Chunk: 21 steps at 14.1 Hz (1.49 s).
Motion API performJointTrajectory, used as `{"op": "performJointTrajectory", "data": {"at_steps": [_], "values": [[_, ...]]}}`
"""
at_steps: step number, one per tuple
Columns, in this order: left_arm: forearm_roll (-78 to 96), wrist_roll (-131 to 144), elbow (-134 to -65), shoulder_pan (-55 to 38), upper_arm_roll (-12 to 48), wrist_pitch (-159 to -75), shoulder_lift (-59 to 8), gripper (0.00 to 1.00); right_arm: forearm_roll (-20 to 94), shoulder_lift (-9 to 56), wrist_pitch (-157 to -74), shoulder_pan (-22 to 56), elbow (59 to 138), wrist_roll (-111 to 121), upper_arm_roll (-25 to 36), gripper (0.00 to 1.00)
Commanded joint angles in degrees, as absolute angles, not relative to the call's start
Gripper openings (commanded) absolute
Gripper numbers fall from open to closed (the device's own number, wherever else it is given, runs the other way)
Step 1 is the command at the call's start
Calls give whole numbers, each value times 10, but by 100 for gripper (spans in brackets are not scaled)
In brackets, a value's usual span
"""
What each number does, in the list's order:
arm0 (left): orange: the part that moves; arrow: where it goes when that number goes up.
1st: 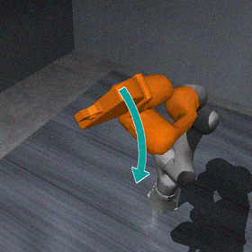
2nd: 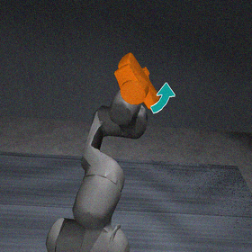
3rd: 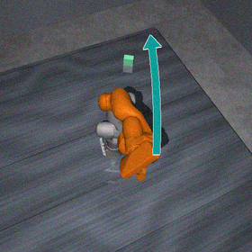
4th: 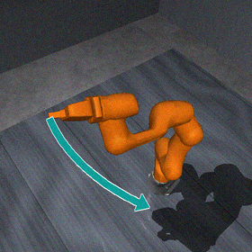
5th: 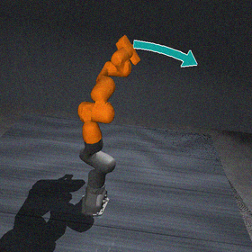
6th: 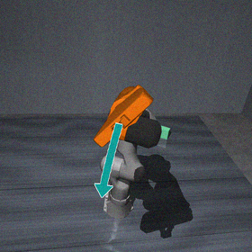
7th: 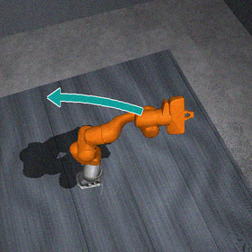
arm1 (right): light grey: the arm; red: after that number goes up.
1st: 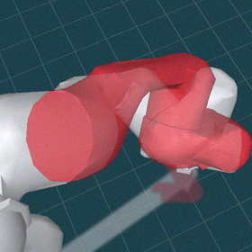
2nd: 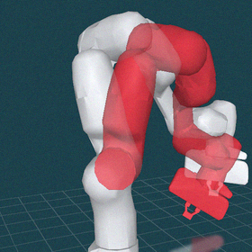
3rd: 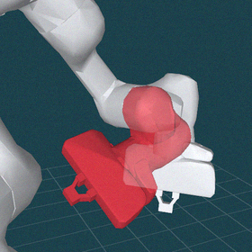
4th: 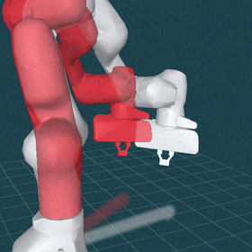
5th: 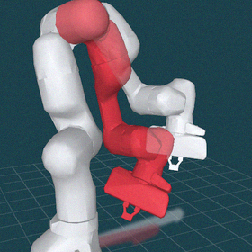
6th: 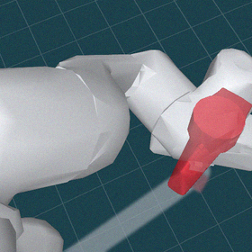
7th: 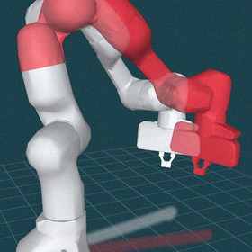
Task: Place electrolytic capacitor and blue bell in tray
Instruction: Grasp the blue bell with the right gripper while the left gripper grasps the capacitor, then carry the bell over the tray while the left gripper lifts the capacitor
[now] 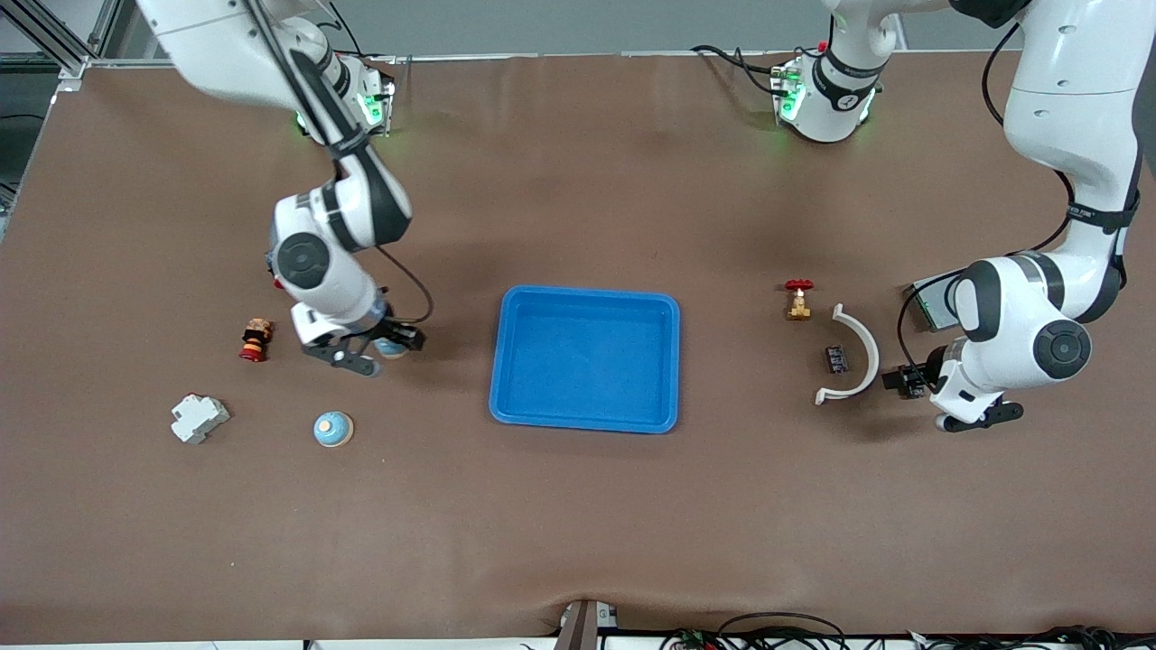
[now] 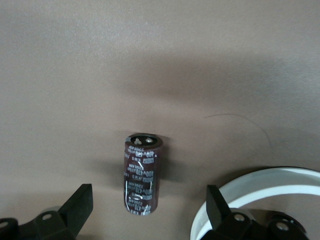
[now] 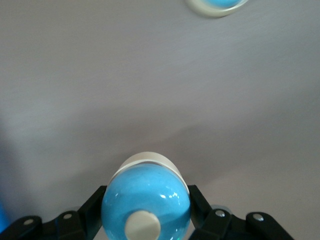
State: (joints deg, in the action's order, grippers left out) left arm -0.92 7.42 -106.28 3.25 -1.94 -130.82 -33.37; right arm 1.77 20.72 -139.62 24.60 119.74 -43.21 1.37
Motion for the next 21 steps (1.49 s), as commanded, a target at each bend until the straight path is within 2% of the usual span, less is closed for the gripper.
{"op": "performJointTrajectory", "data": {"at_steps": [1, 12, 15, 21], "values": [[-1, 77, -1060, 34, -19, -1314, -336, 100, 21, 214, -1363, 302, 1142, -530, 20, 0], [-1, 80, -1059, 34, -19, -1315, -348, 99, 21, 372, -1365, 406, 962, -759, 20, 0], [7, 80, -1057, 35, -19, -1315, -347, 61, 20, 395, -1374, 417, 952, -783, 20, 0], [8, 81, -1057, 37, -20, -1315, -347, 11, 22, 417, -1404, 426, 950, -802, 20, 0]]}}
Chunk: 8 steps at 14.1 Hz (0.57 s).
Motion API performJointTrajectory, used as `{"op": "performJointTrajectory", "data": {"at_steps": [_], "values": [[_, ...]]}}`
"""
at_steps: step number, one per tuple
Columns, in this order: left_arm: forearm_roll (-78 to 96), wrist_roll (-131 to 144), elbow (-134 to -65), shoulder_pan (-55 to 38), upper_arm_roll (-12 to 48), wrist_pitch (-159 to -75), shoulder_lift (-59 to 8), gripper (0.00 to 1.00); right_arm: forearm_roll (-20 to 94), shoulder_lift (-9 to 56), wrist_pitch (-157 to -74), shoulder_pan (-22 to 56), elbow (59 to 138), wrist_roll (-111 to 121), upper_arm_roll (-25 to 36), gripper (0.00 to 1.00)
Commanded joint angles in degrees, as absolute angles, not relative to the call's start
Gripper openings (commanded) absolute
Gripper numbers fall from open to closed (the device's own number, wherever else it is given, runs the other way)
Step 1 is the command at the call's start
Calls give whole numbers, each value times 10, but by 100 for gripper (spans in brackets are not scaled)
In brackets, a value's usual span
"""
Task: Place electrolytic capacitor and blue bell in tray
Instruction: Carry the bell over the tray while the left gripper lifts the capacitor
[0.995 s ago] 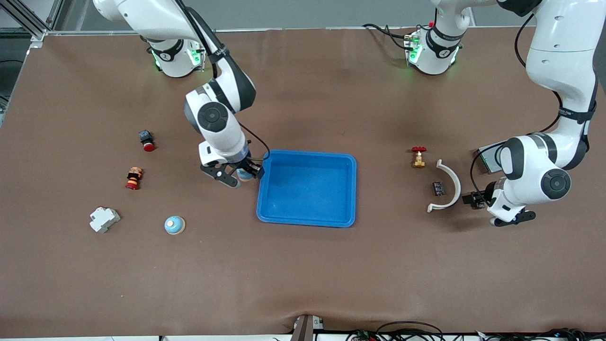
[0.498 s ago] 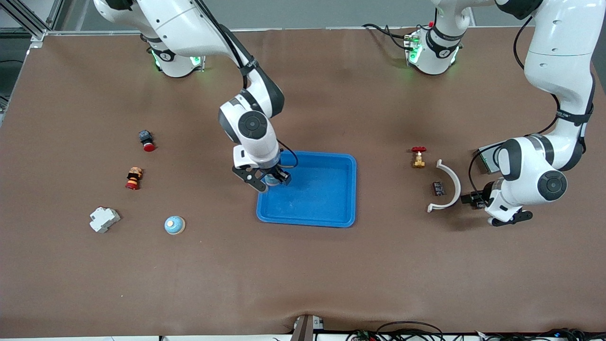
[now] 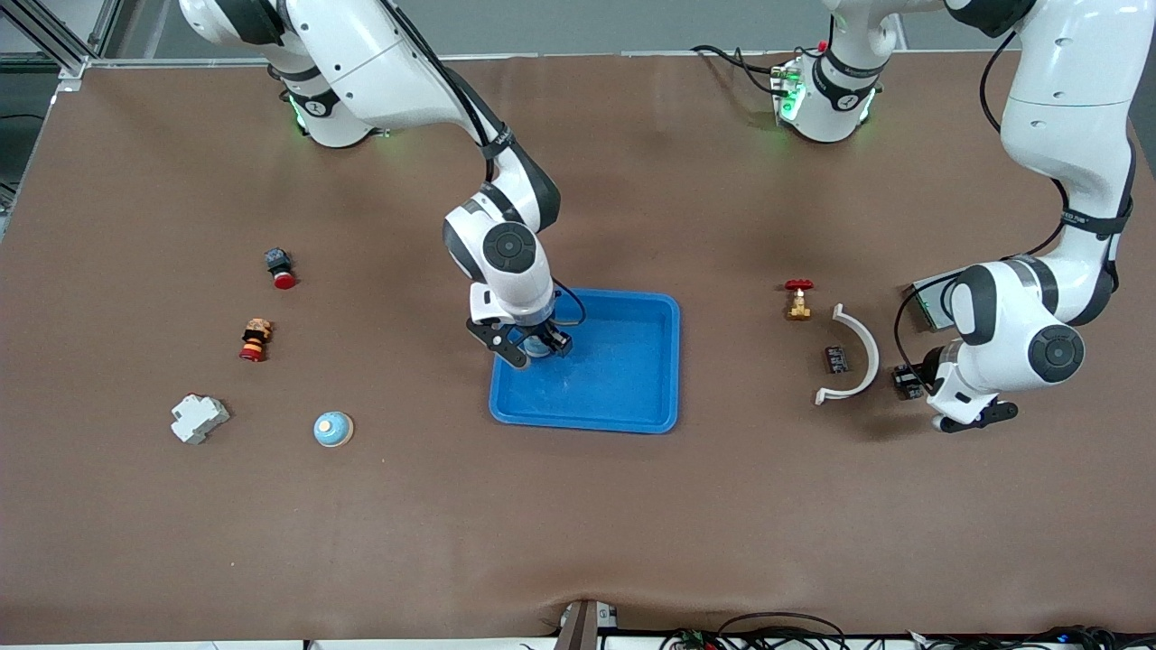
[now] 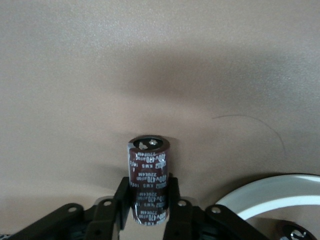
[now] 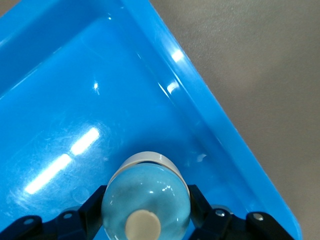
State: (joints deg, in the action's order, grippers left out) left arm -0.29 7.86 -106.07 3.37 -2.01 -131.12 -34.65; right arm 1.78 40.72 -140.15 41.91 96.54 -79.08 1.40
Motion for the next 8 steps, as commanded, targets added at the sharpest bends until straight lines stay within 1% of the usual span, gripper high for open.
{"op": "performJointTrajectory", "data": {"at_steps": [1, 2, 5, 7, 8], "values": [[8, 81, -1056, 40, -19, -1315, -347, 5, 22, 419, -1407, 426, 950, -807, 20, 0], [8, 81, -1055, 40, -20, -1314, -347, 0, 21, 424, -1409, 428, 950, -819, 20, 0], [8, 79, -1042, 39, -20, -1309, -342, 0, 21, 437, -1410, 437, 938, -827, 20, 0], [8, 78, -1022, 38, -20, -1276, -334, 0, 21, 440, -1410, 439, 937, -828, 20, 0], [8, 79, -1006, 37, -20, -1247, -331, 0, 22, 440, -1410, 437, 935, -831, 20, 21]]}}
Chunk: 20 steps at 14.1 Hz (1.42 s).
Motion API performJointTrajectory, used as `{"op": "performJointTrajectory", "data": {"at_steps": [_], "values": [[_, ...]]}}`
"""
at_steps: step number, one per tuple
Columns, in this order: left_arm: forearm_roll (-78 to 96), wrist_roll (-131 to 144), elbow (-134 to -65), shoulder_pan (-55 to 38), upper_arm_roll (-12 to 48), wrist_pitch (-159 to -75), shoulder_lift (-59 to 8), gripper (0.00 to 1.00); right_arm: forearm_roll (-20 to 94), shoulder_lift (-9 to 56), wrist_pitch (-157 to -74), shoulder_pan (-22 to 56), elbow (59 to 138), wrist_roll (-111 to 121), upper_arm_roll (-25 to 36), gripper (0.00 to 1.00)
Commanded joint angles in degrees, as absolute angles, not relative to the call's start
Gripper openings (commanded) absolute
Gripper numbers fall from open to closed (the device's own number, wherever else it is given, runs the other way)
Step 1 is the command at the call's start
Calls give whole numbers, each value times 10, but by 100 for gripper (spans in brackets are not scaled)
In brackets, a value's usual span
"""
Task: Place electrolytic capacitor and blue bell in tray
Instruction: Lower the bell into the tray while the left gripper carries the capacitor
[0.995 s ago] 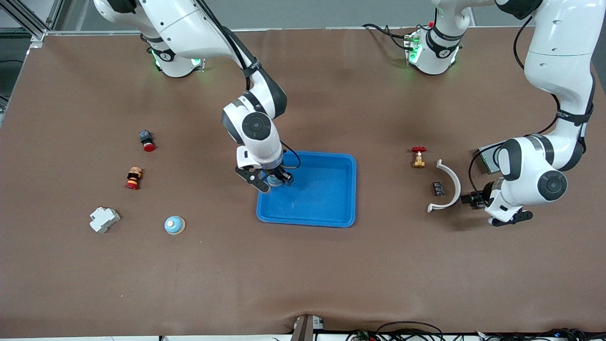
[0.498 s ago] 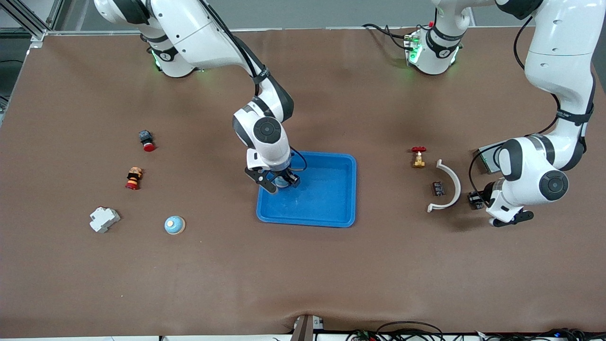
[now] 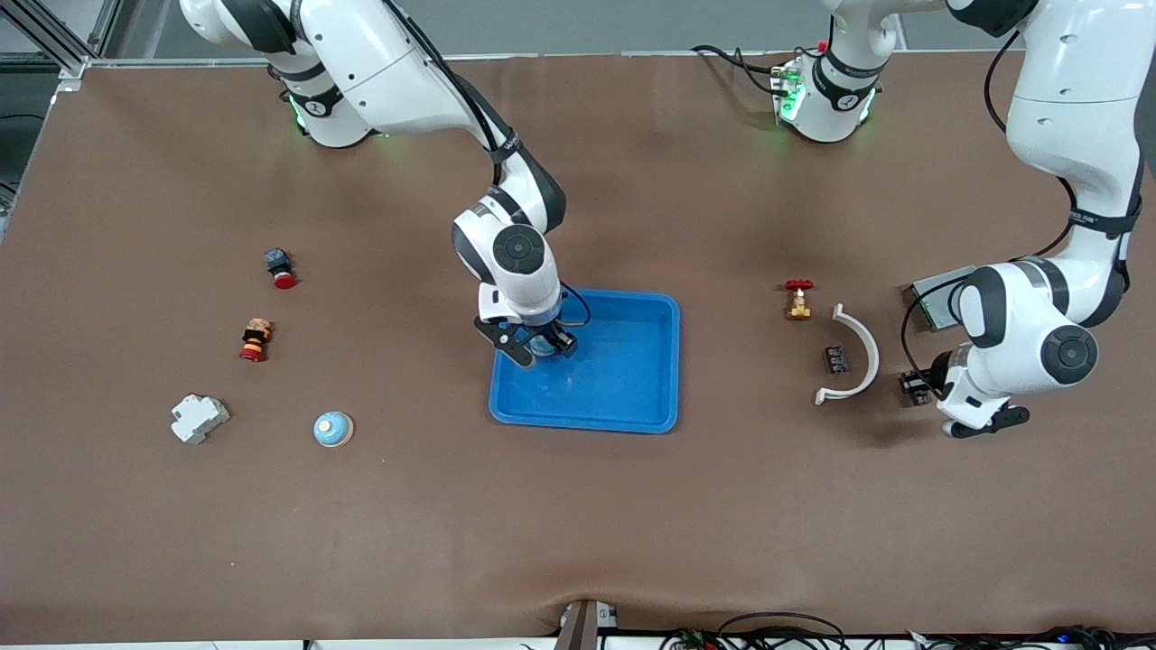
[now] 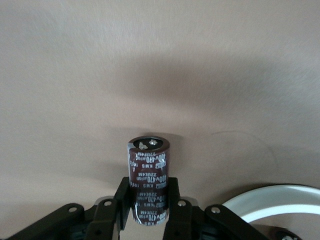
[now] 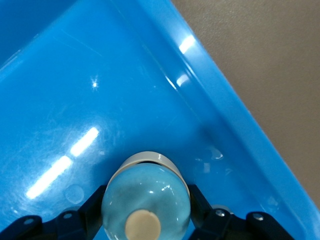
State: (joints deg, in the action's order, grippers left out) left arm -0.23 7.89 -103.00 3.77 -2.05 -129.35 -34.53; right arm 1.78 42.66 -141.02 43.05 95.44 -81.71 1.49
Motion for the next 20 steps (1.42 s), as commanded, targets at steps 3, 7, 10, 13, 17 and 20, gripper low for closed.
{"op": "performJointTrajectory", "data": {"at_steps": [3, 7, 10, 13, 17, 20], "values": [[7, 128, -944, 27, -18, -1142, -317, 0, 17, 445, -1410, 439, 934, -838, 20, 100], [7, 270, -869, -36, -11, -1039, -316, 0, 14, 442, -1398, 438, 912, -828, 22, 100], [8, 392, -853, -82, 9, -1024, -313, 0, 14, 435, -1370, 433, 897, -819, 22, 100], [13, 508, -841, -104, 45, -1024, -314, 0, 15, 432, -1208, 419, 791, -775, 25, 100], [16, 616, -841, -172, 61, -1027, -326, 0, 15, 380, -1094, 363, 756, -611, 28, 100], [19, 679, -841, -215, 61, -1038, -341, 0, -16, 349, -1071, 336, 757, -519, 45, 100]]}}
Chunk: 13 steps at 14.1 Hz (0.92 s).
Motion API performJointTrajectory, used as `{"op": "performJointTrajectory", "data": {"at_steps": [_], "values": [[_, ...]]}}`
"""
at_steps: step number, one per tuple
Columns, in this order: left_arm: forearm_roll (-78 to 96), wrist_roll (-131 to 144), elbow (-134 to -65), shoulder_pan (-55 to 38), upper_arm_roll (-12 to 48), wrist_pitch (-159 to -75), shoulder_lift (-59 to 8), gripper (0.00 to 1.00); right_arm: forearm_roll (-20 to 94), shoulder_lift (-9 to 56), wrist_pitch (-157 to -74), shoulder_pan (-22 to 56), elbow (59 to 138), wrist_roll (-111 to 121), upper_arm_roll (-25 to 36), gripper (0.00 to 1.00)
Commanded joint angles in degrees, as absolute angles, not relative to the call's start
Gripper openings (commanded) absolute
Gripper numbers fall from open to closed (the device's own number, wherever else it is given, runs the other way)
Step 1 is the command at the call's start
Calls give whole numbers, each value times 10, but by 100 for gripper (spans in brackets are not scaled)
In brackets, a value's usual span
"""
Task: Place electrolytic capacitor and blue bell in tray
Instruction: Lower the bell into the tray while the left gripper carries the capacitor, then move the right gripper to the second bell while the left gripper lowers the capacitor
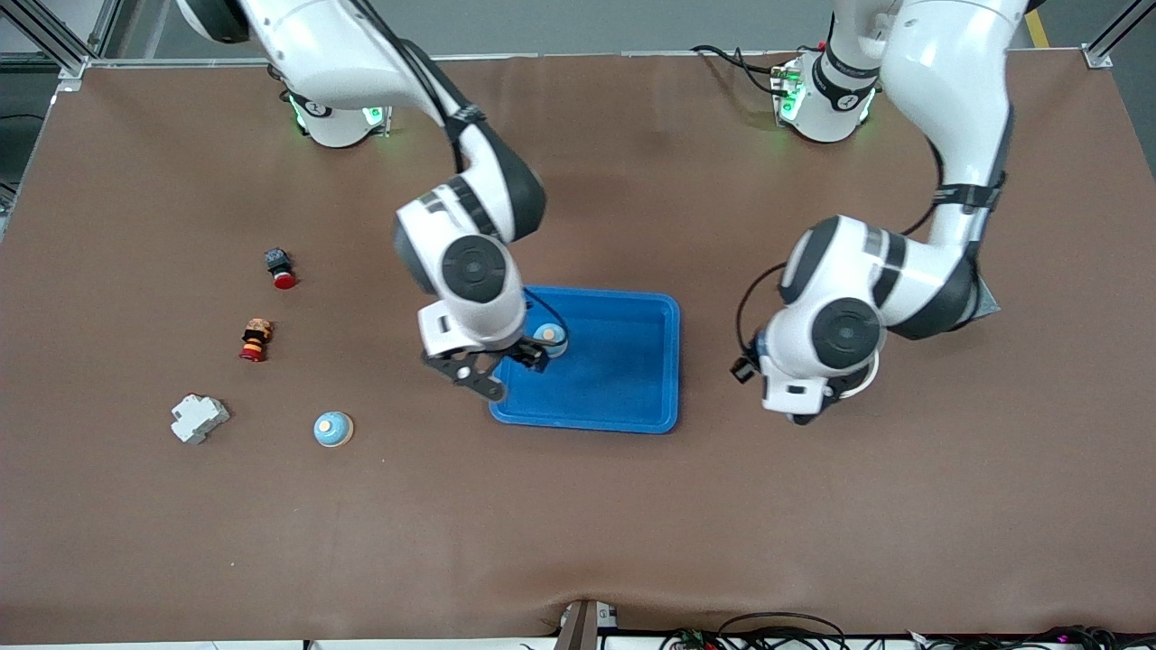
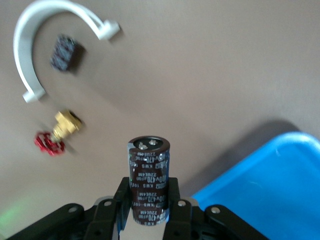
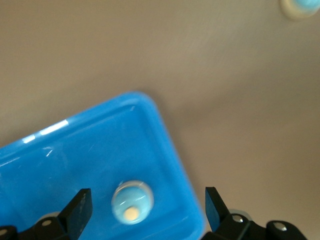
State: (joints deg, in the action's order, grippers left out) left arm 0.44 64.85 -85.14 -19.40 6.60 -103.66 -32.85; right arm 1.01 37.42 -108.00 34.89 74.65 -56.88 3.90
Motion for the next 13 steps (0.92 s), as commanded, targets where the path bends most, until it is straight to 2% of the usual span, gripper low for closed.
{"op": "performJointTrajectory", "data": {"at_steps": [1, 3, 5, 7, 9, 13], "values": [[26, 699, -841, -226, 61, -1044, -344, 0, -42, 345, -1070, 331, 758, -494, 48, 100], [43, 736, -841, -252, 61, -1060, -345, 0, -66, 348, -1077, 303, 771, -452, 49, 100], [45, 775, -842, -272, 61, -1070, -349, 0, -69, 351, -1119, 273, 798, -388, 49, 100], [47, 801, -841, -294, 61, -1077, -361, 0, -68, 351, -1220, 237, 866, -332, 48, 100], [47, 838, -841, -312, 61, -1094, -377, 0, -68, 351, -1278, 226, 902, -297, 48, 100], [46, 867, -842, -332, 61, -1123, -395, 0, -60, 358, -1299, 188, 910, -232, 46, 100]]}}
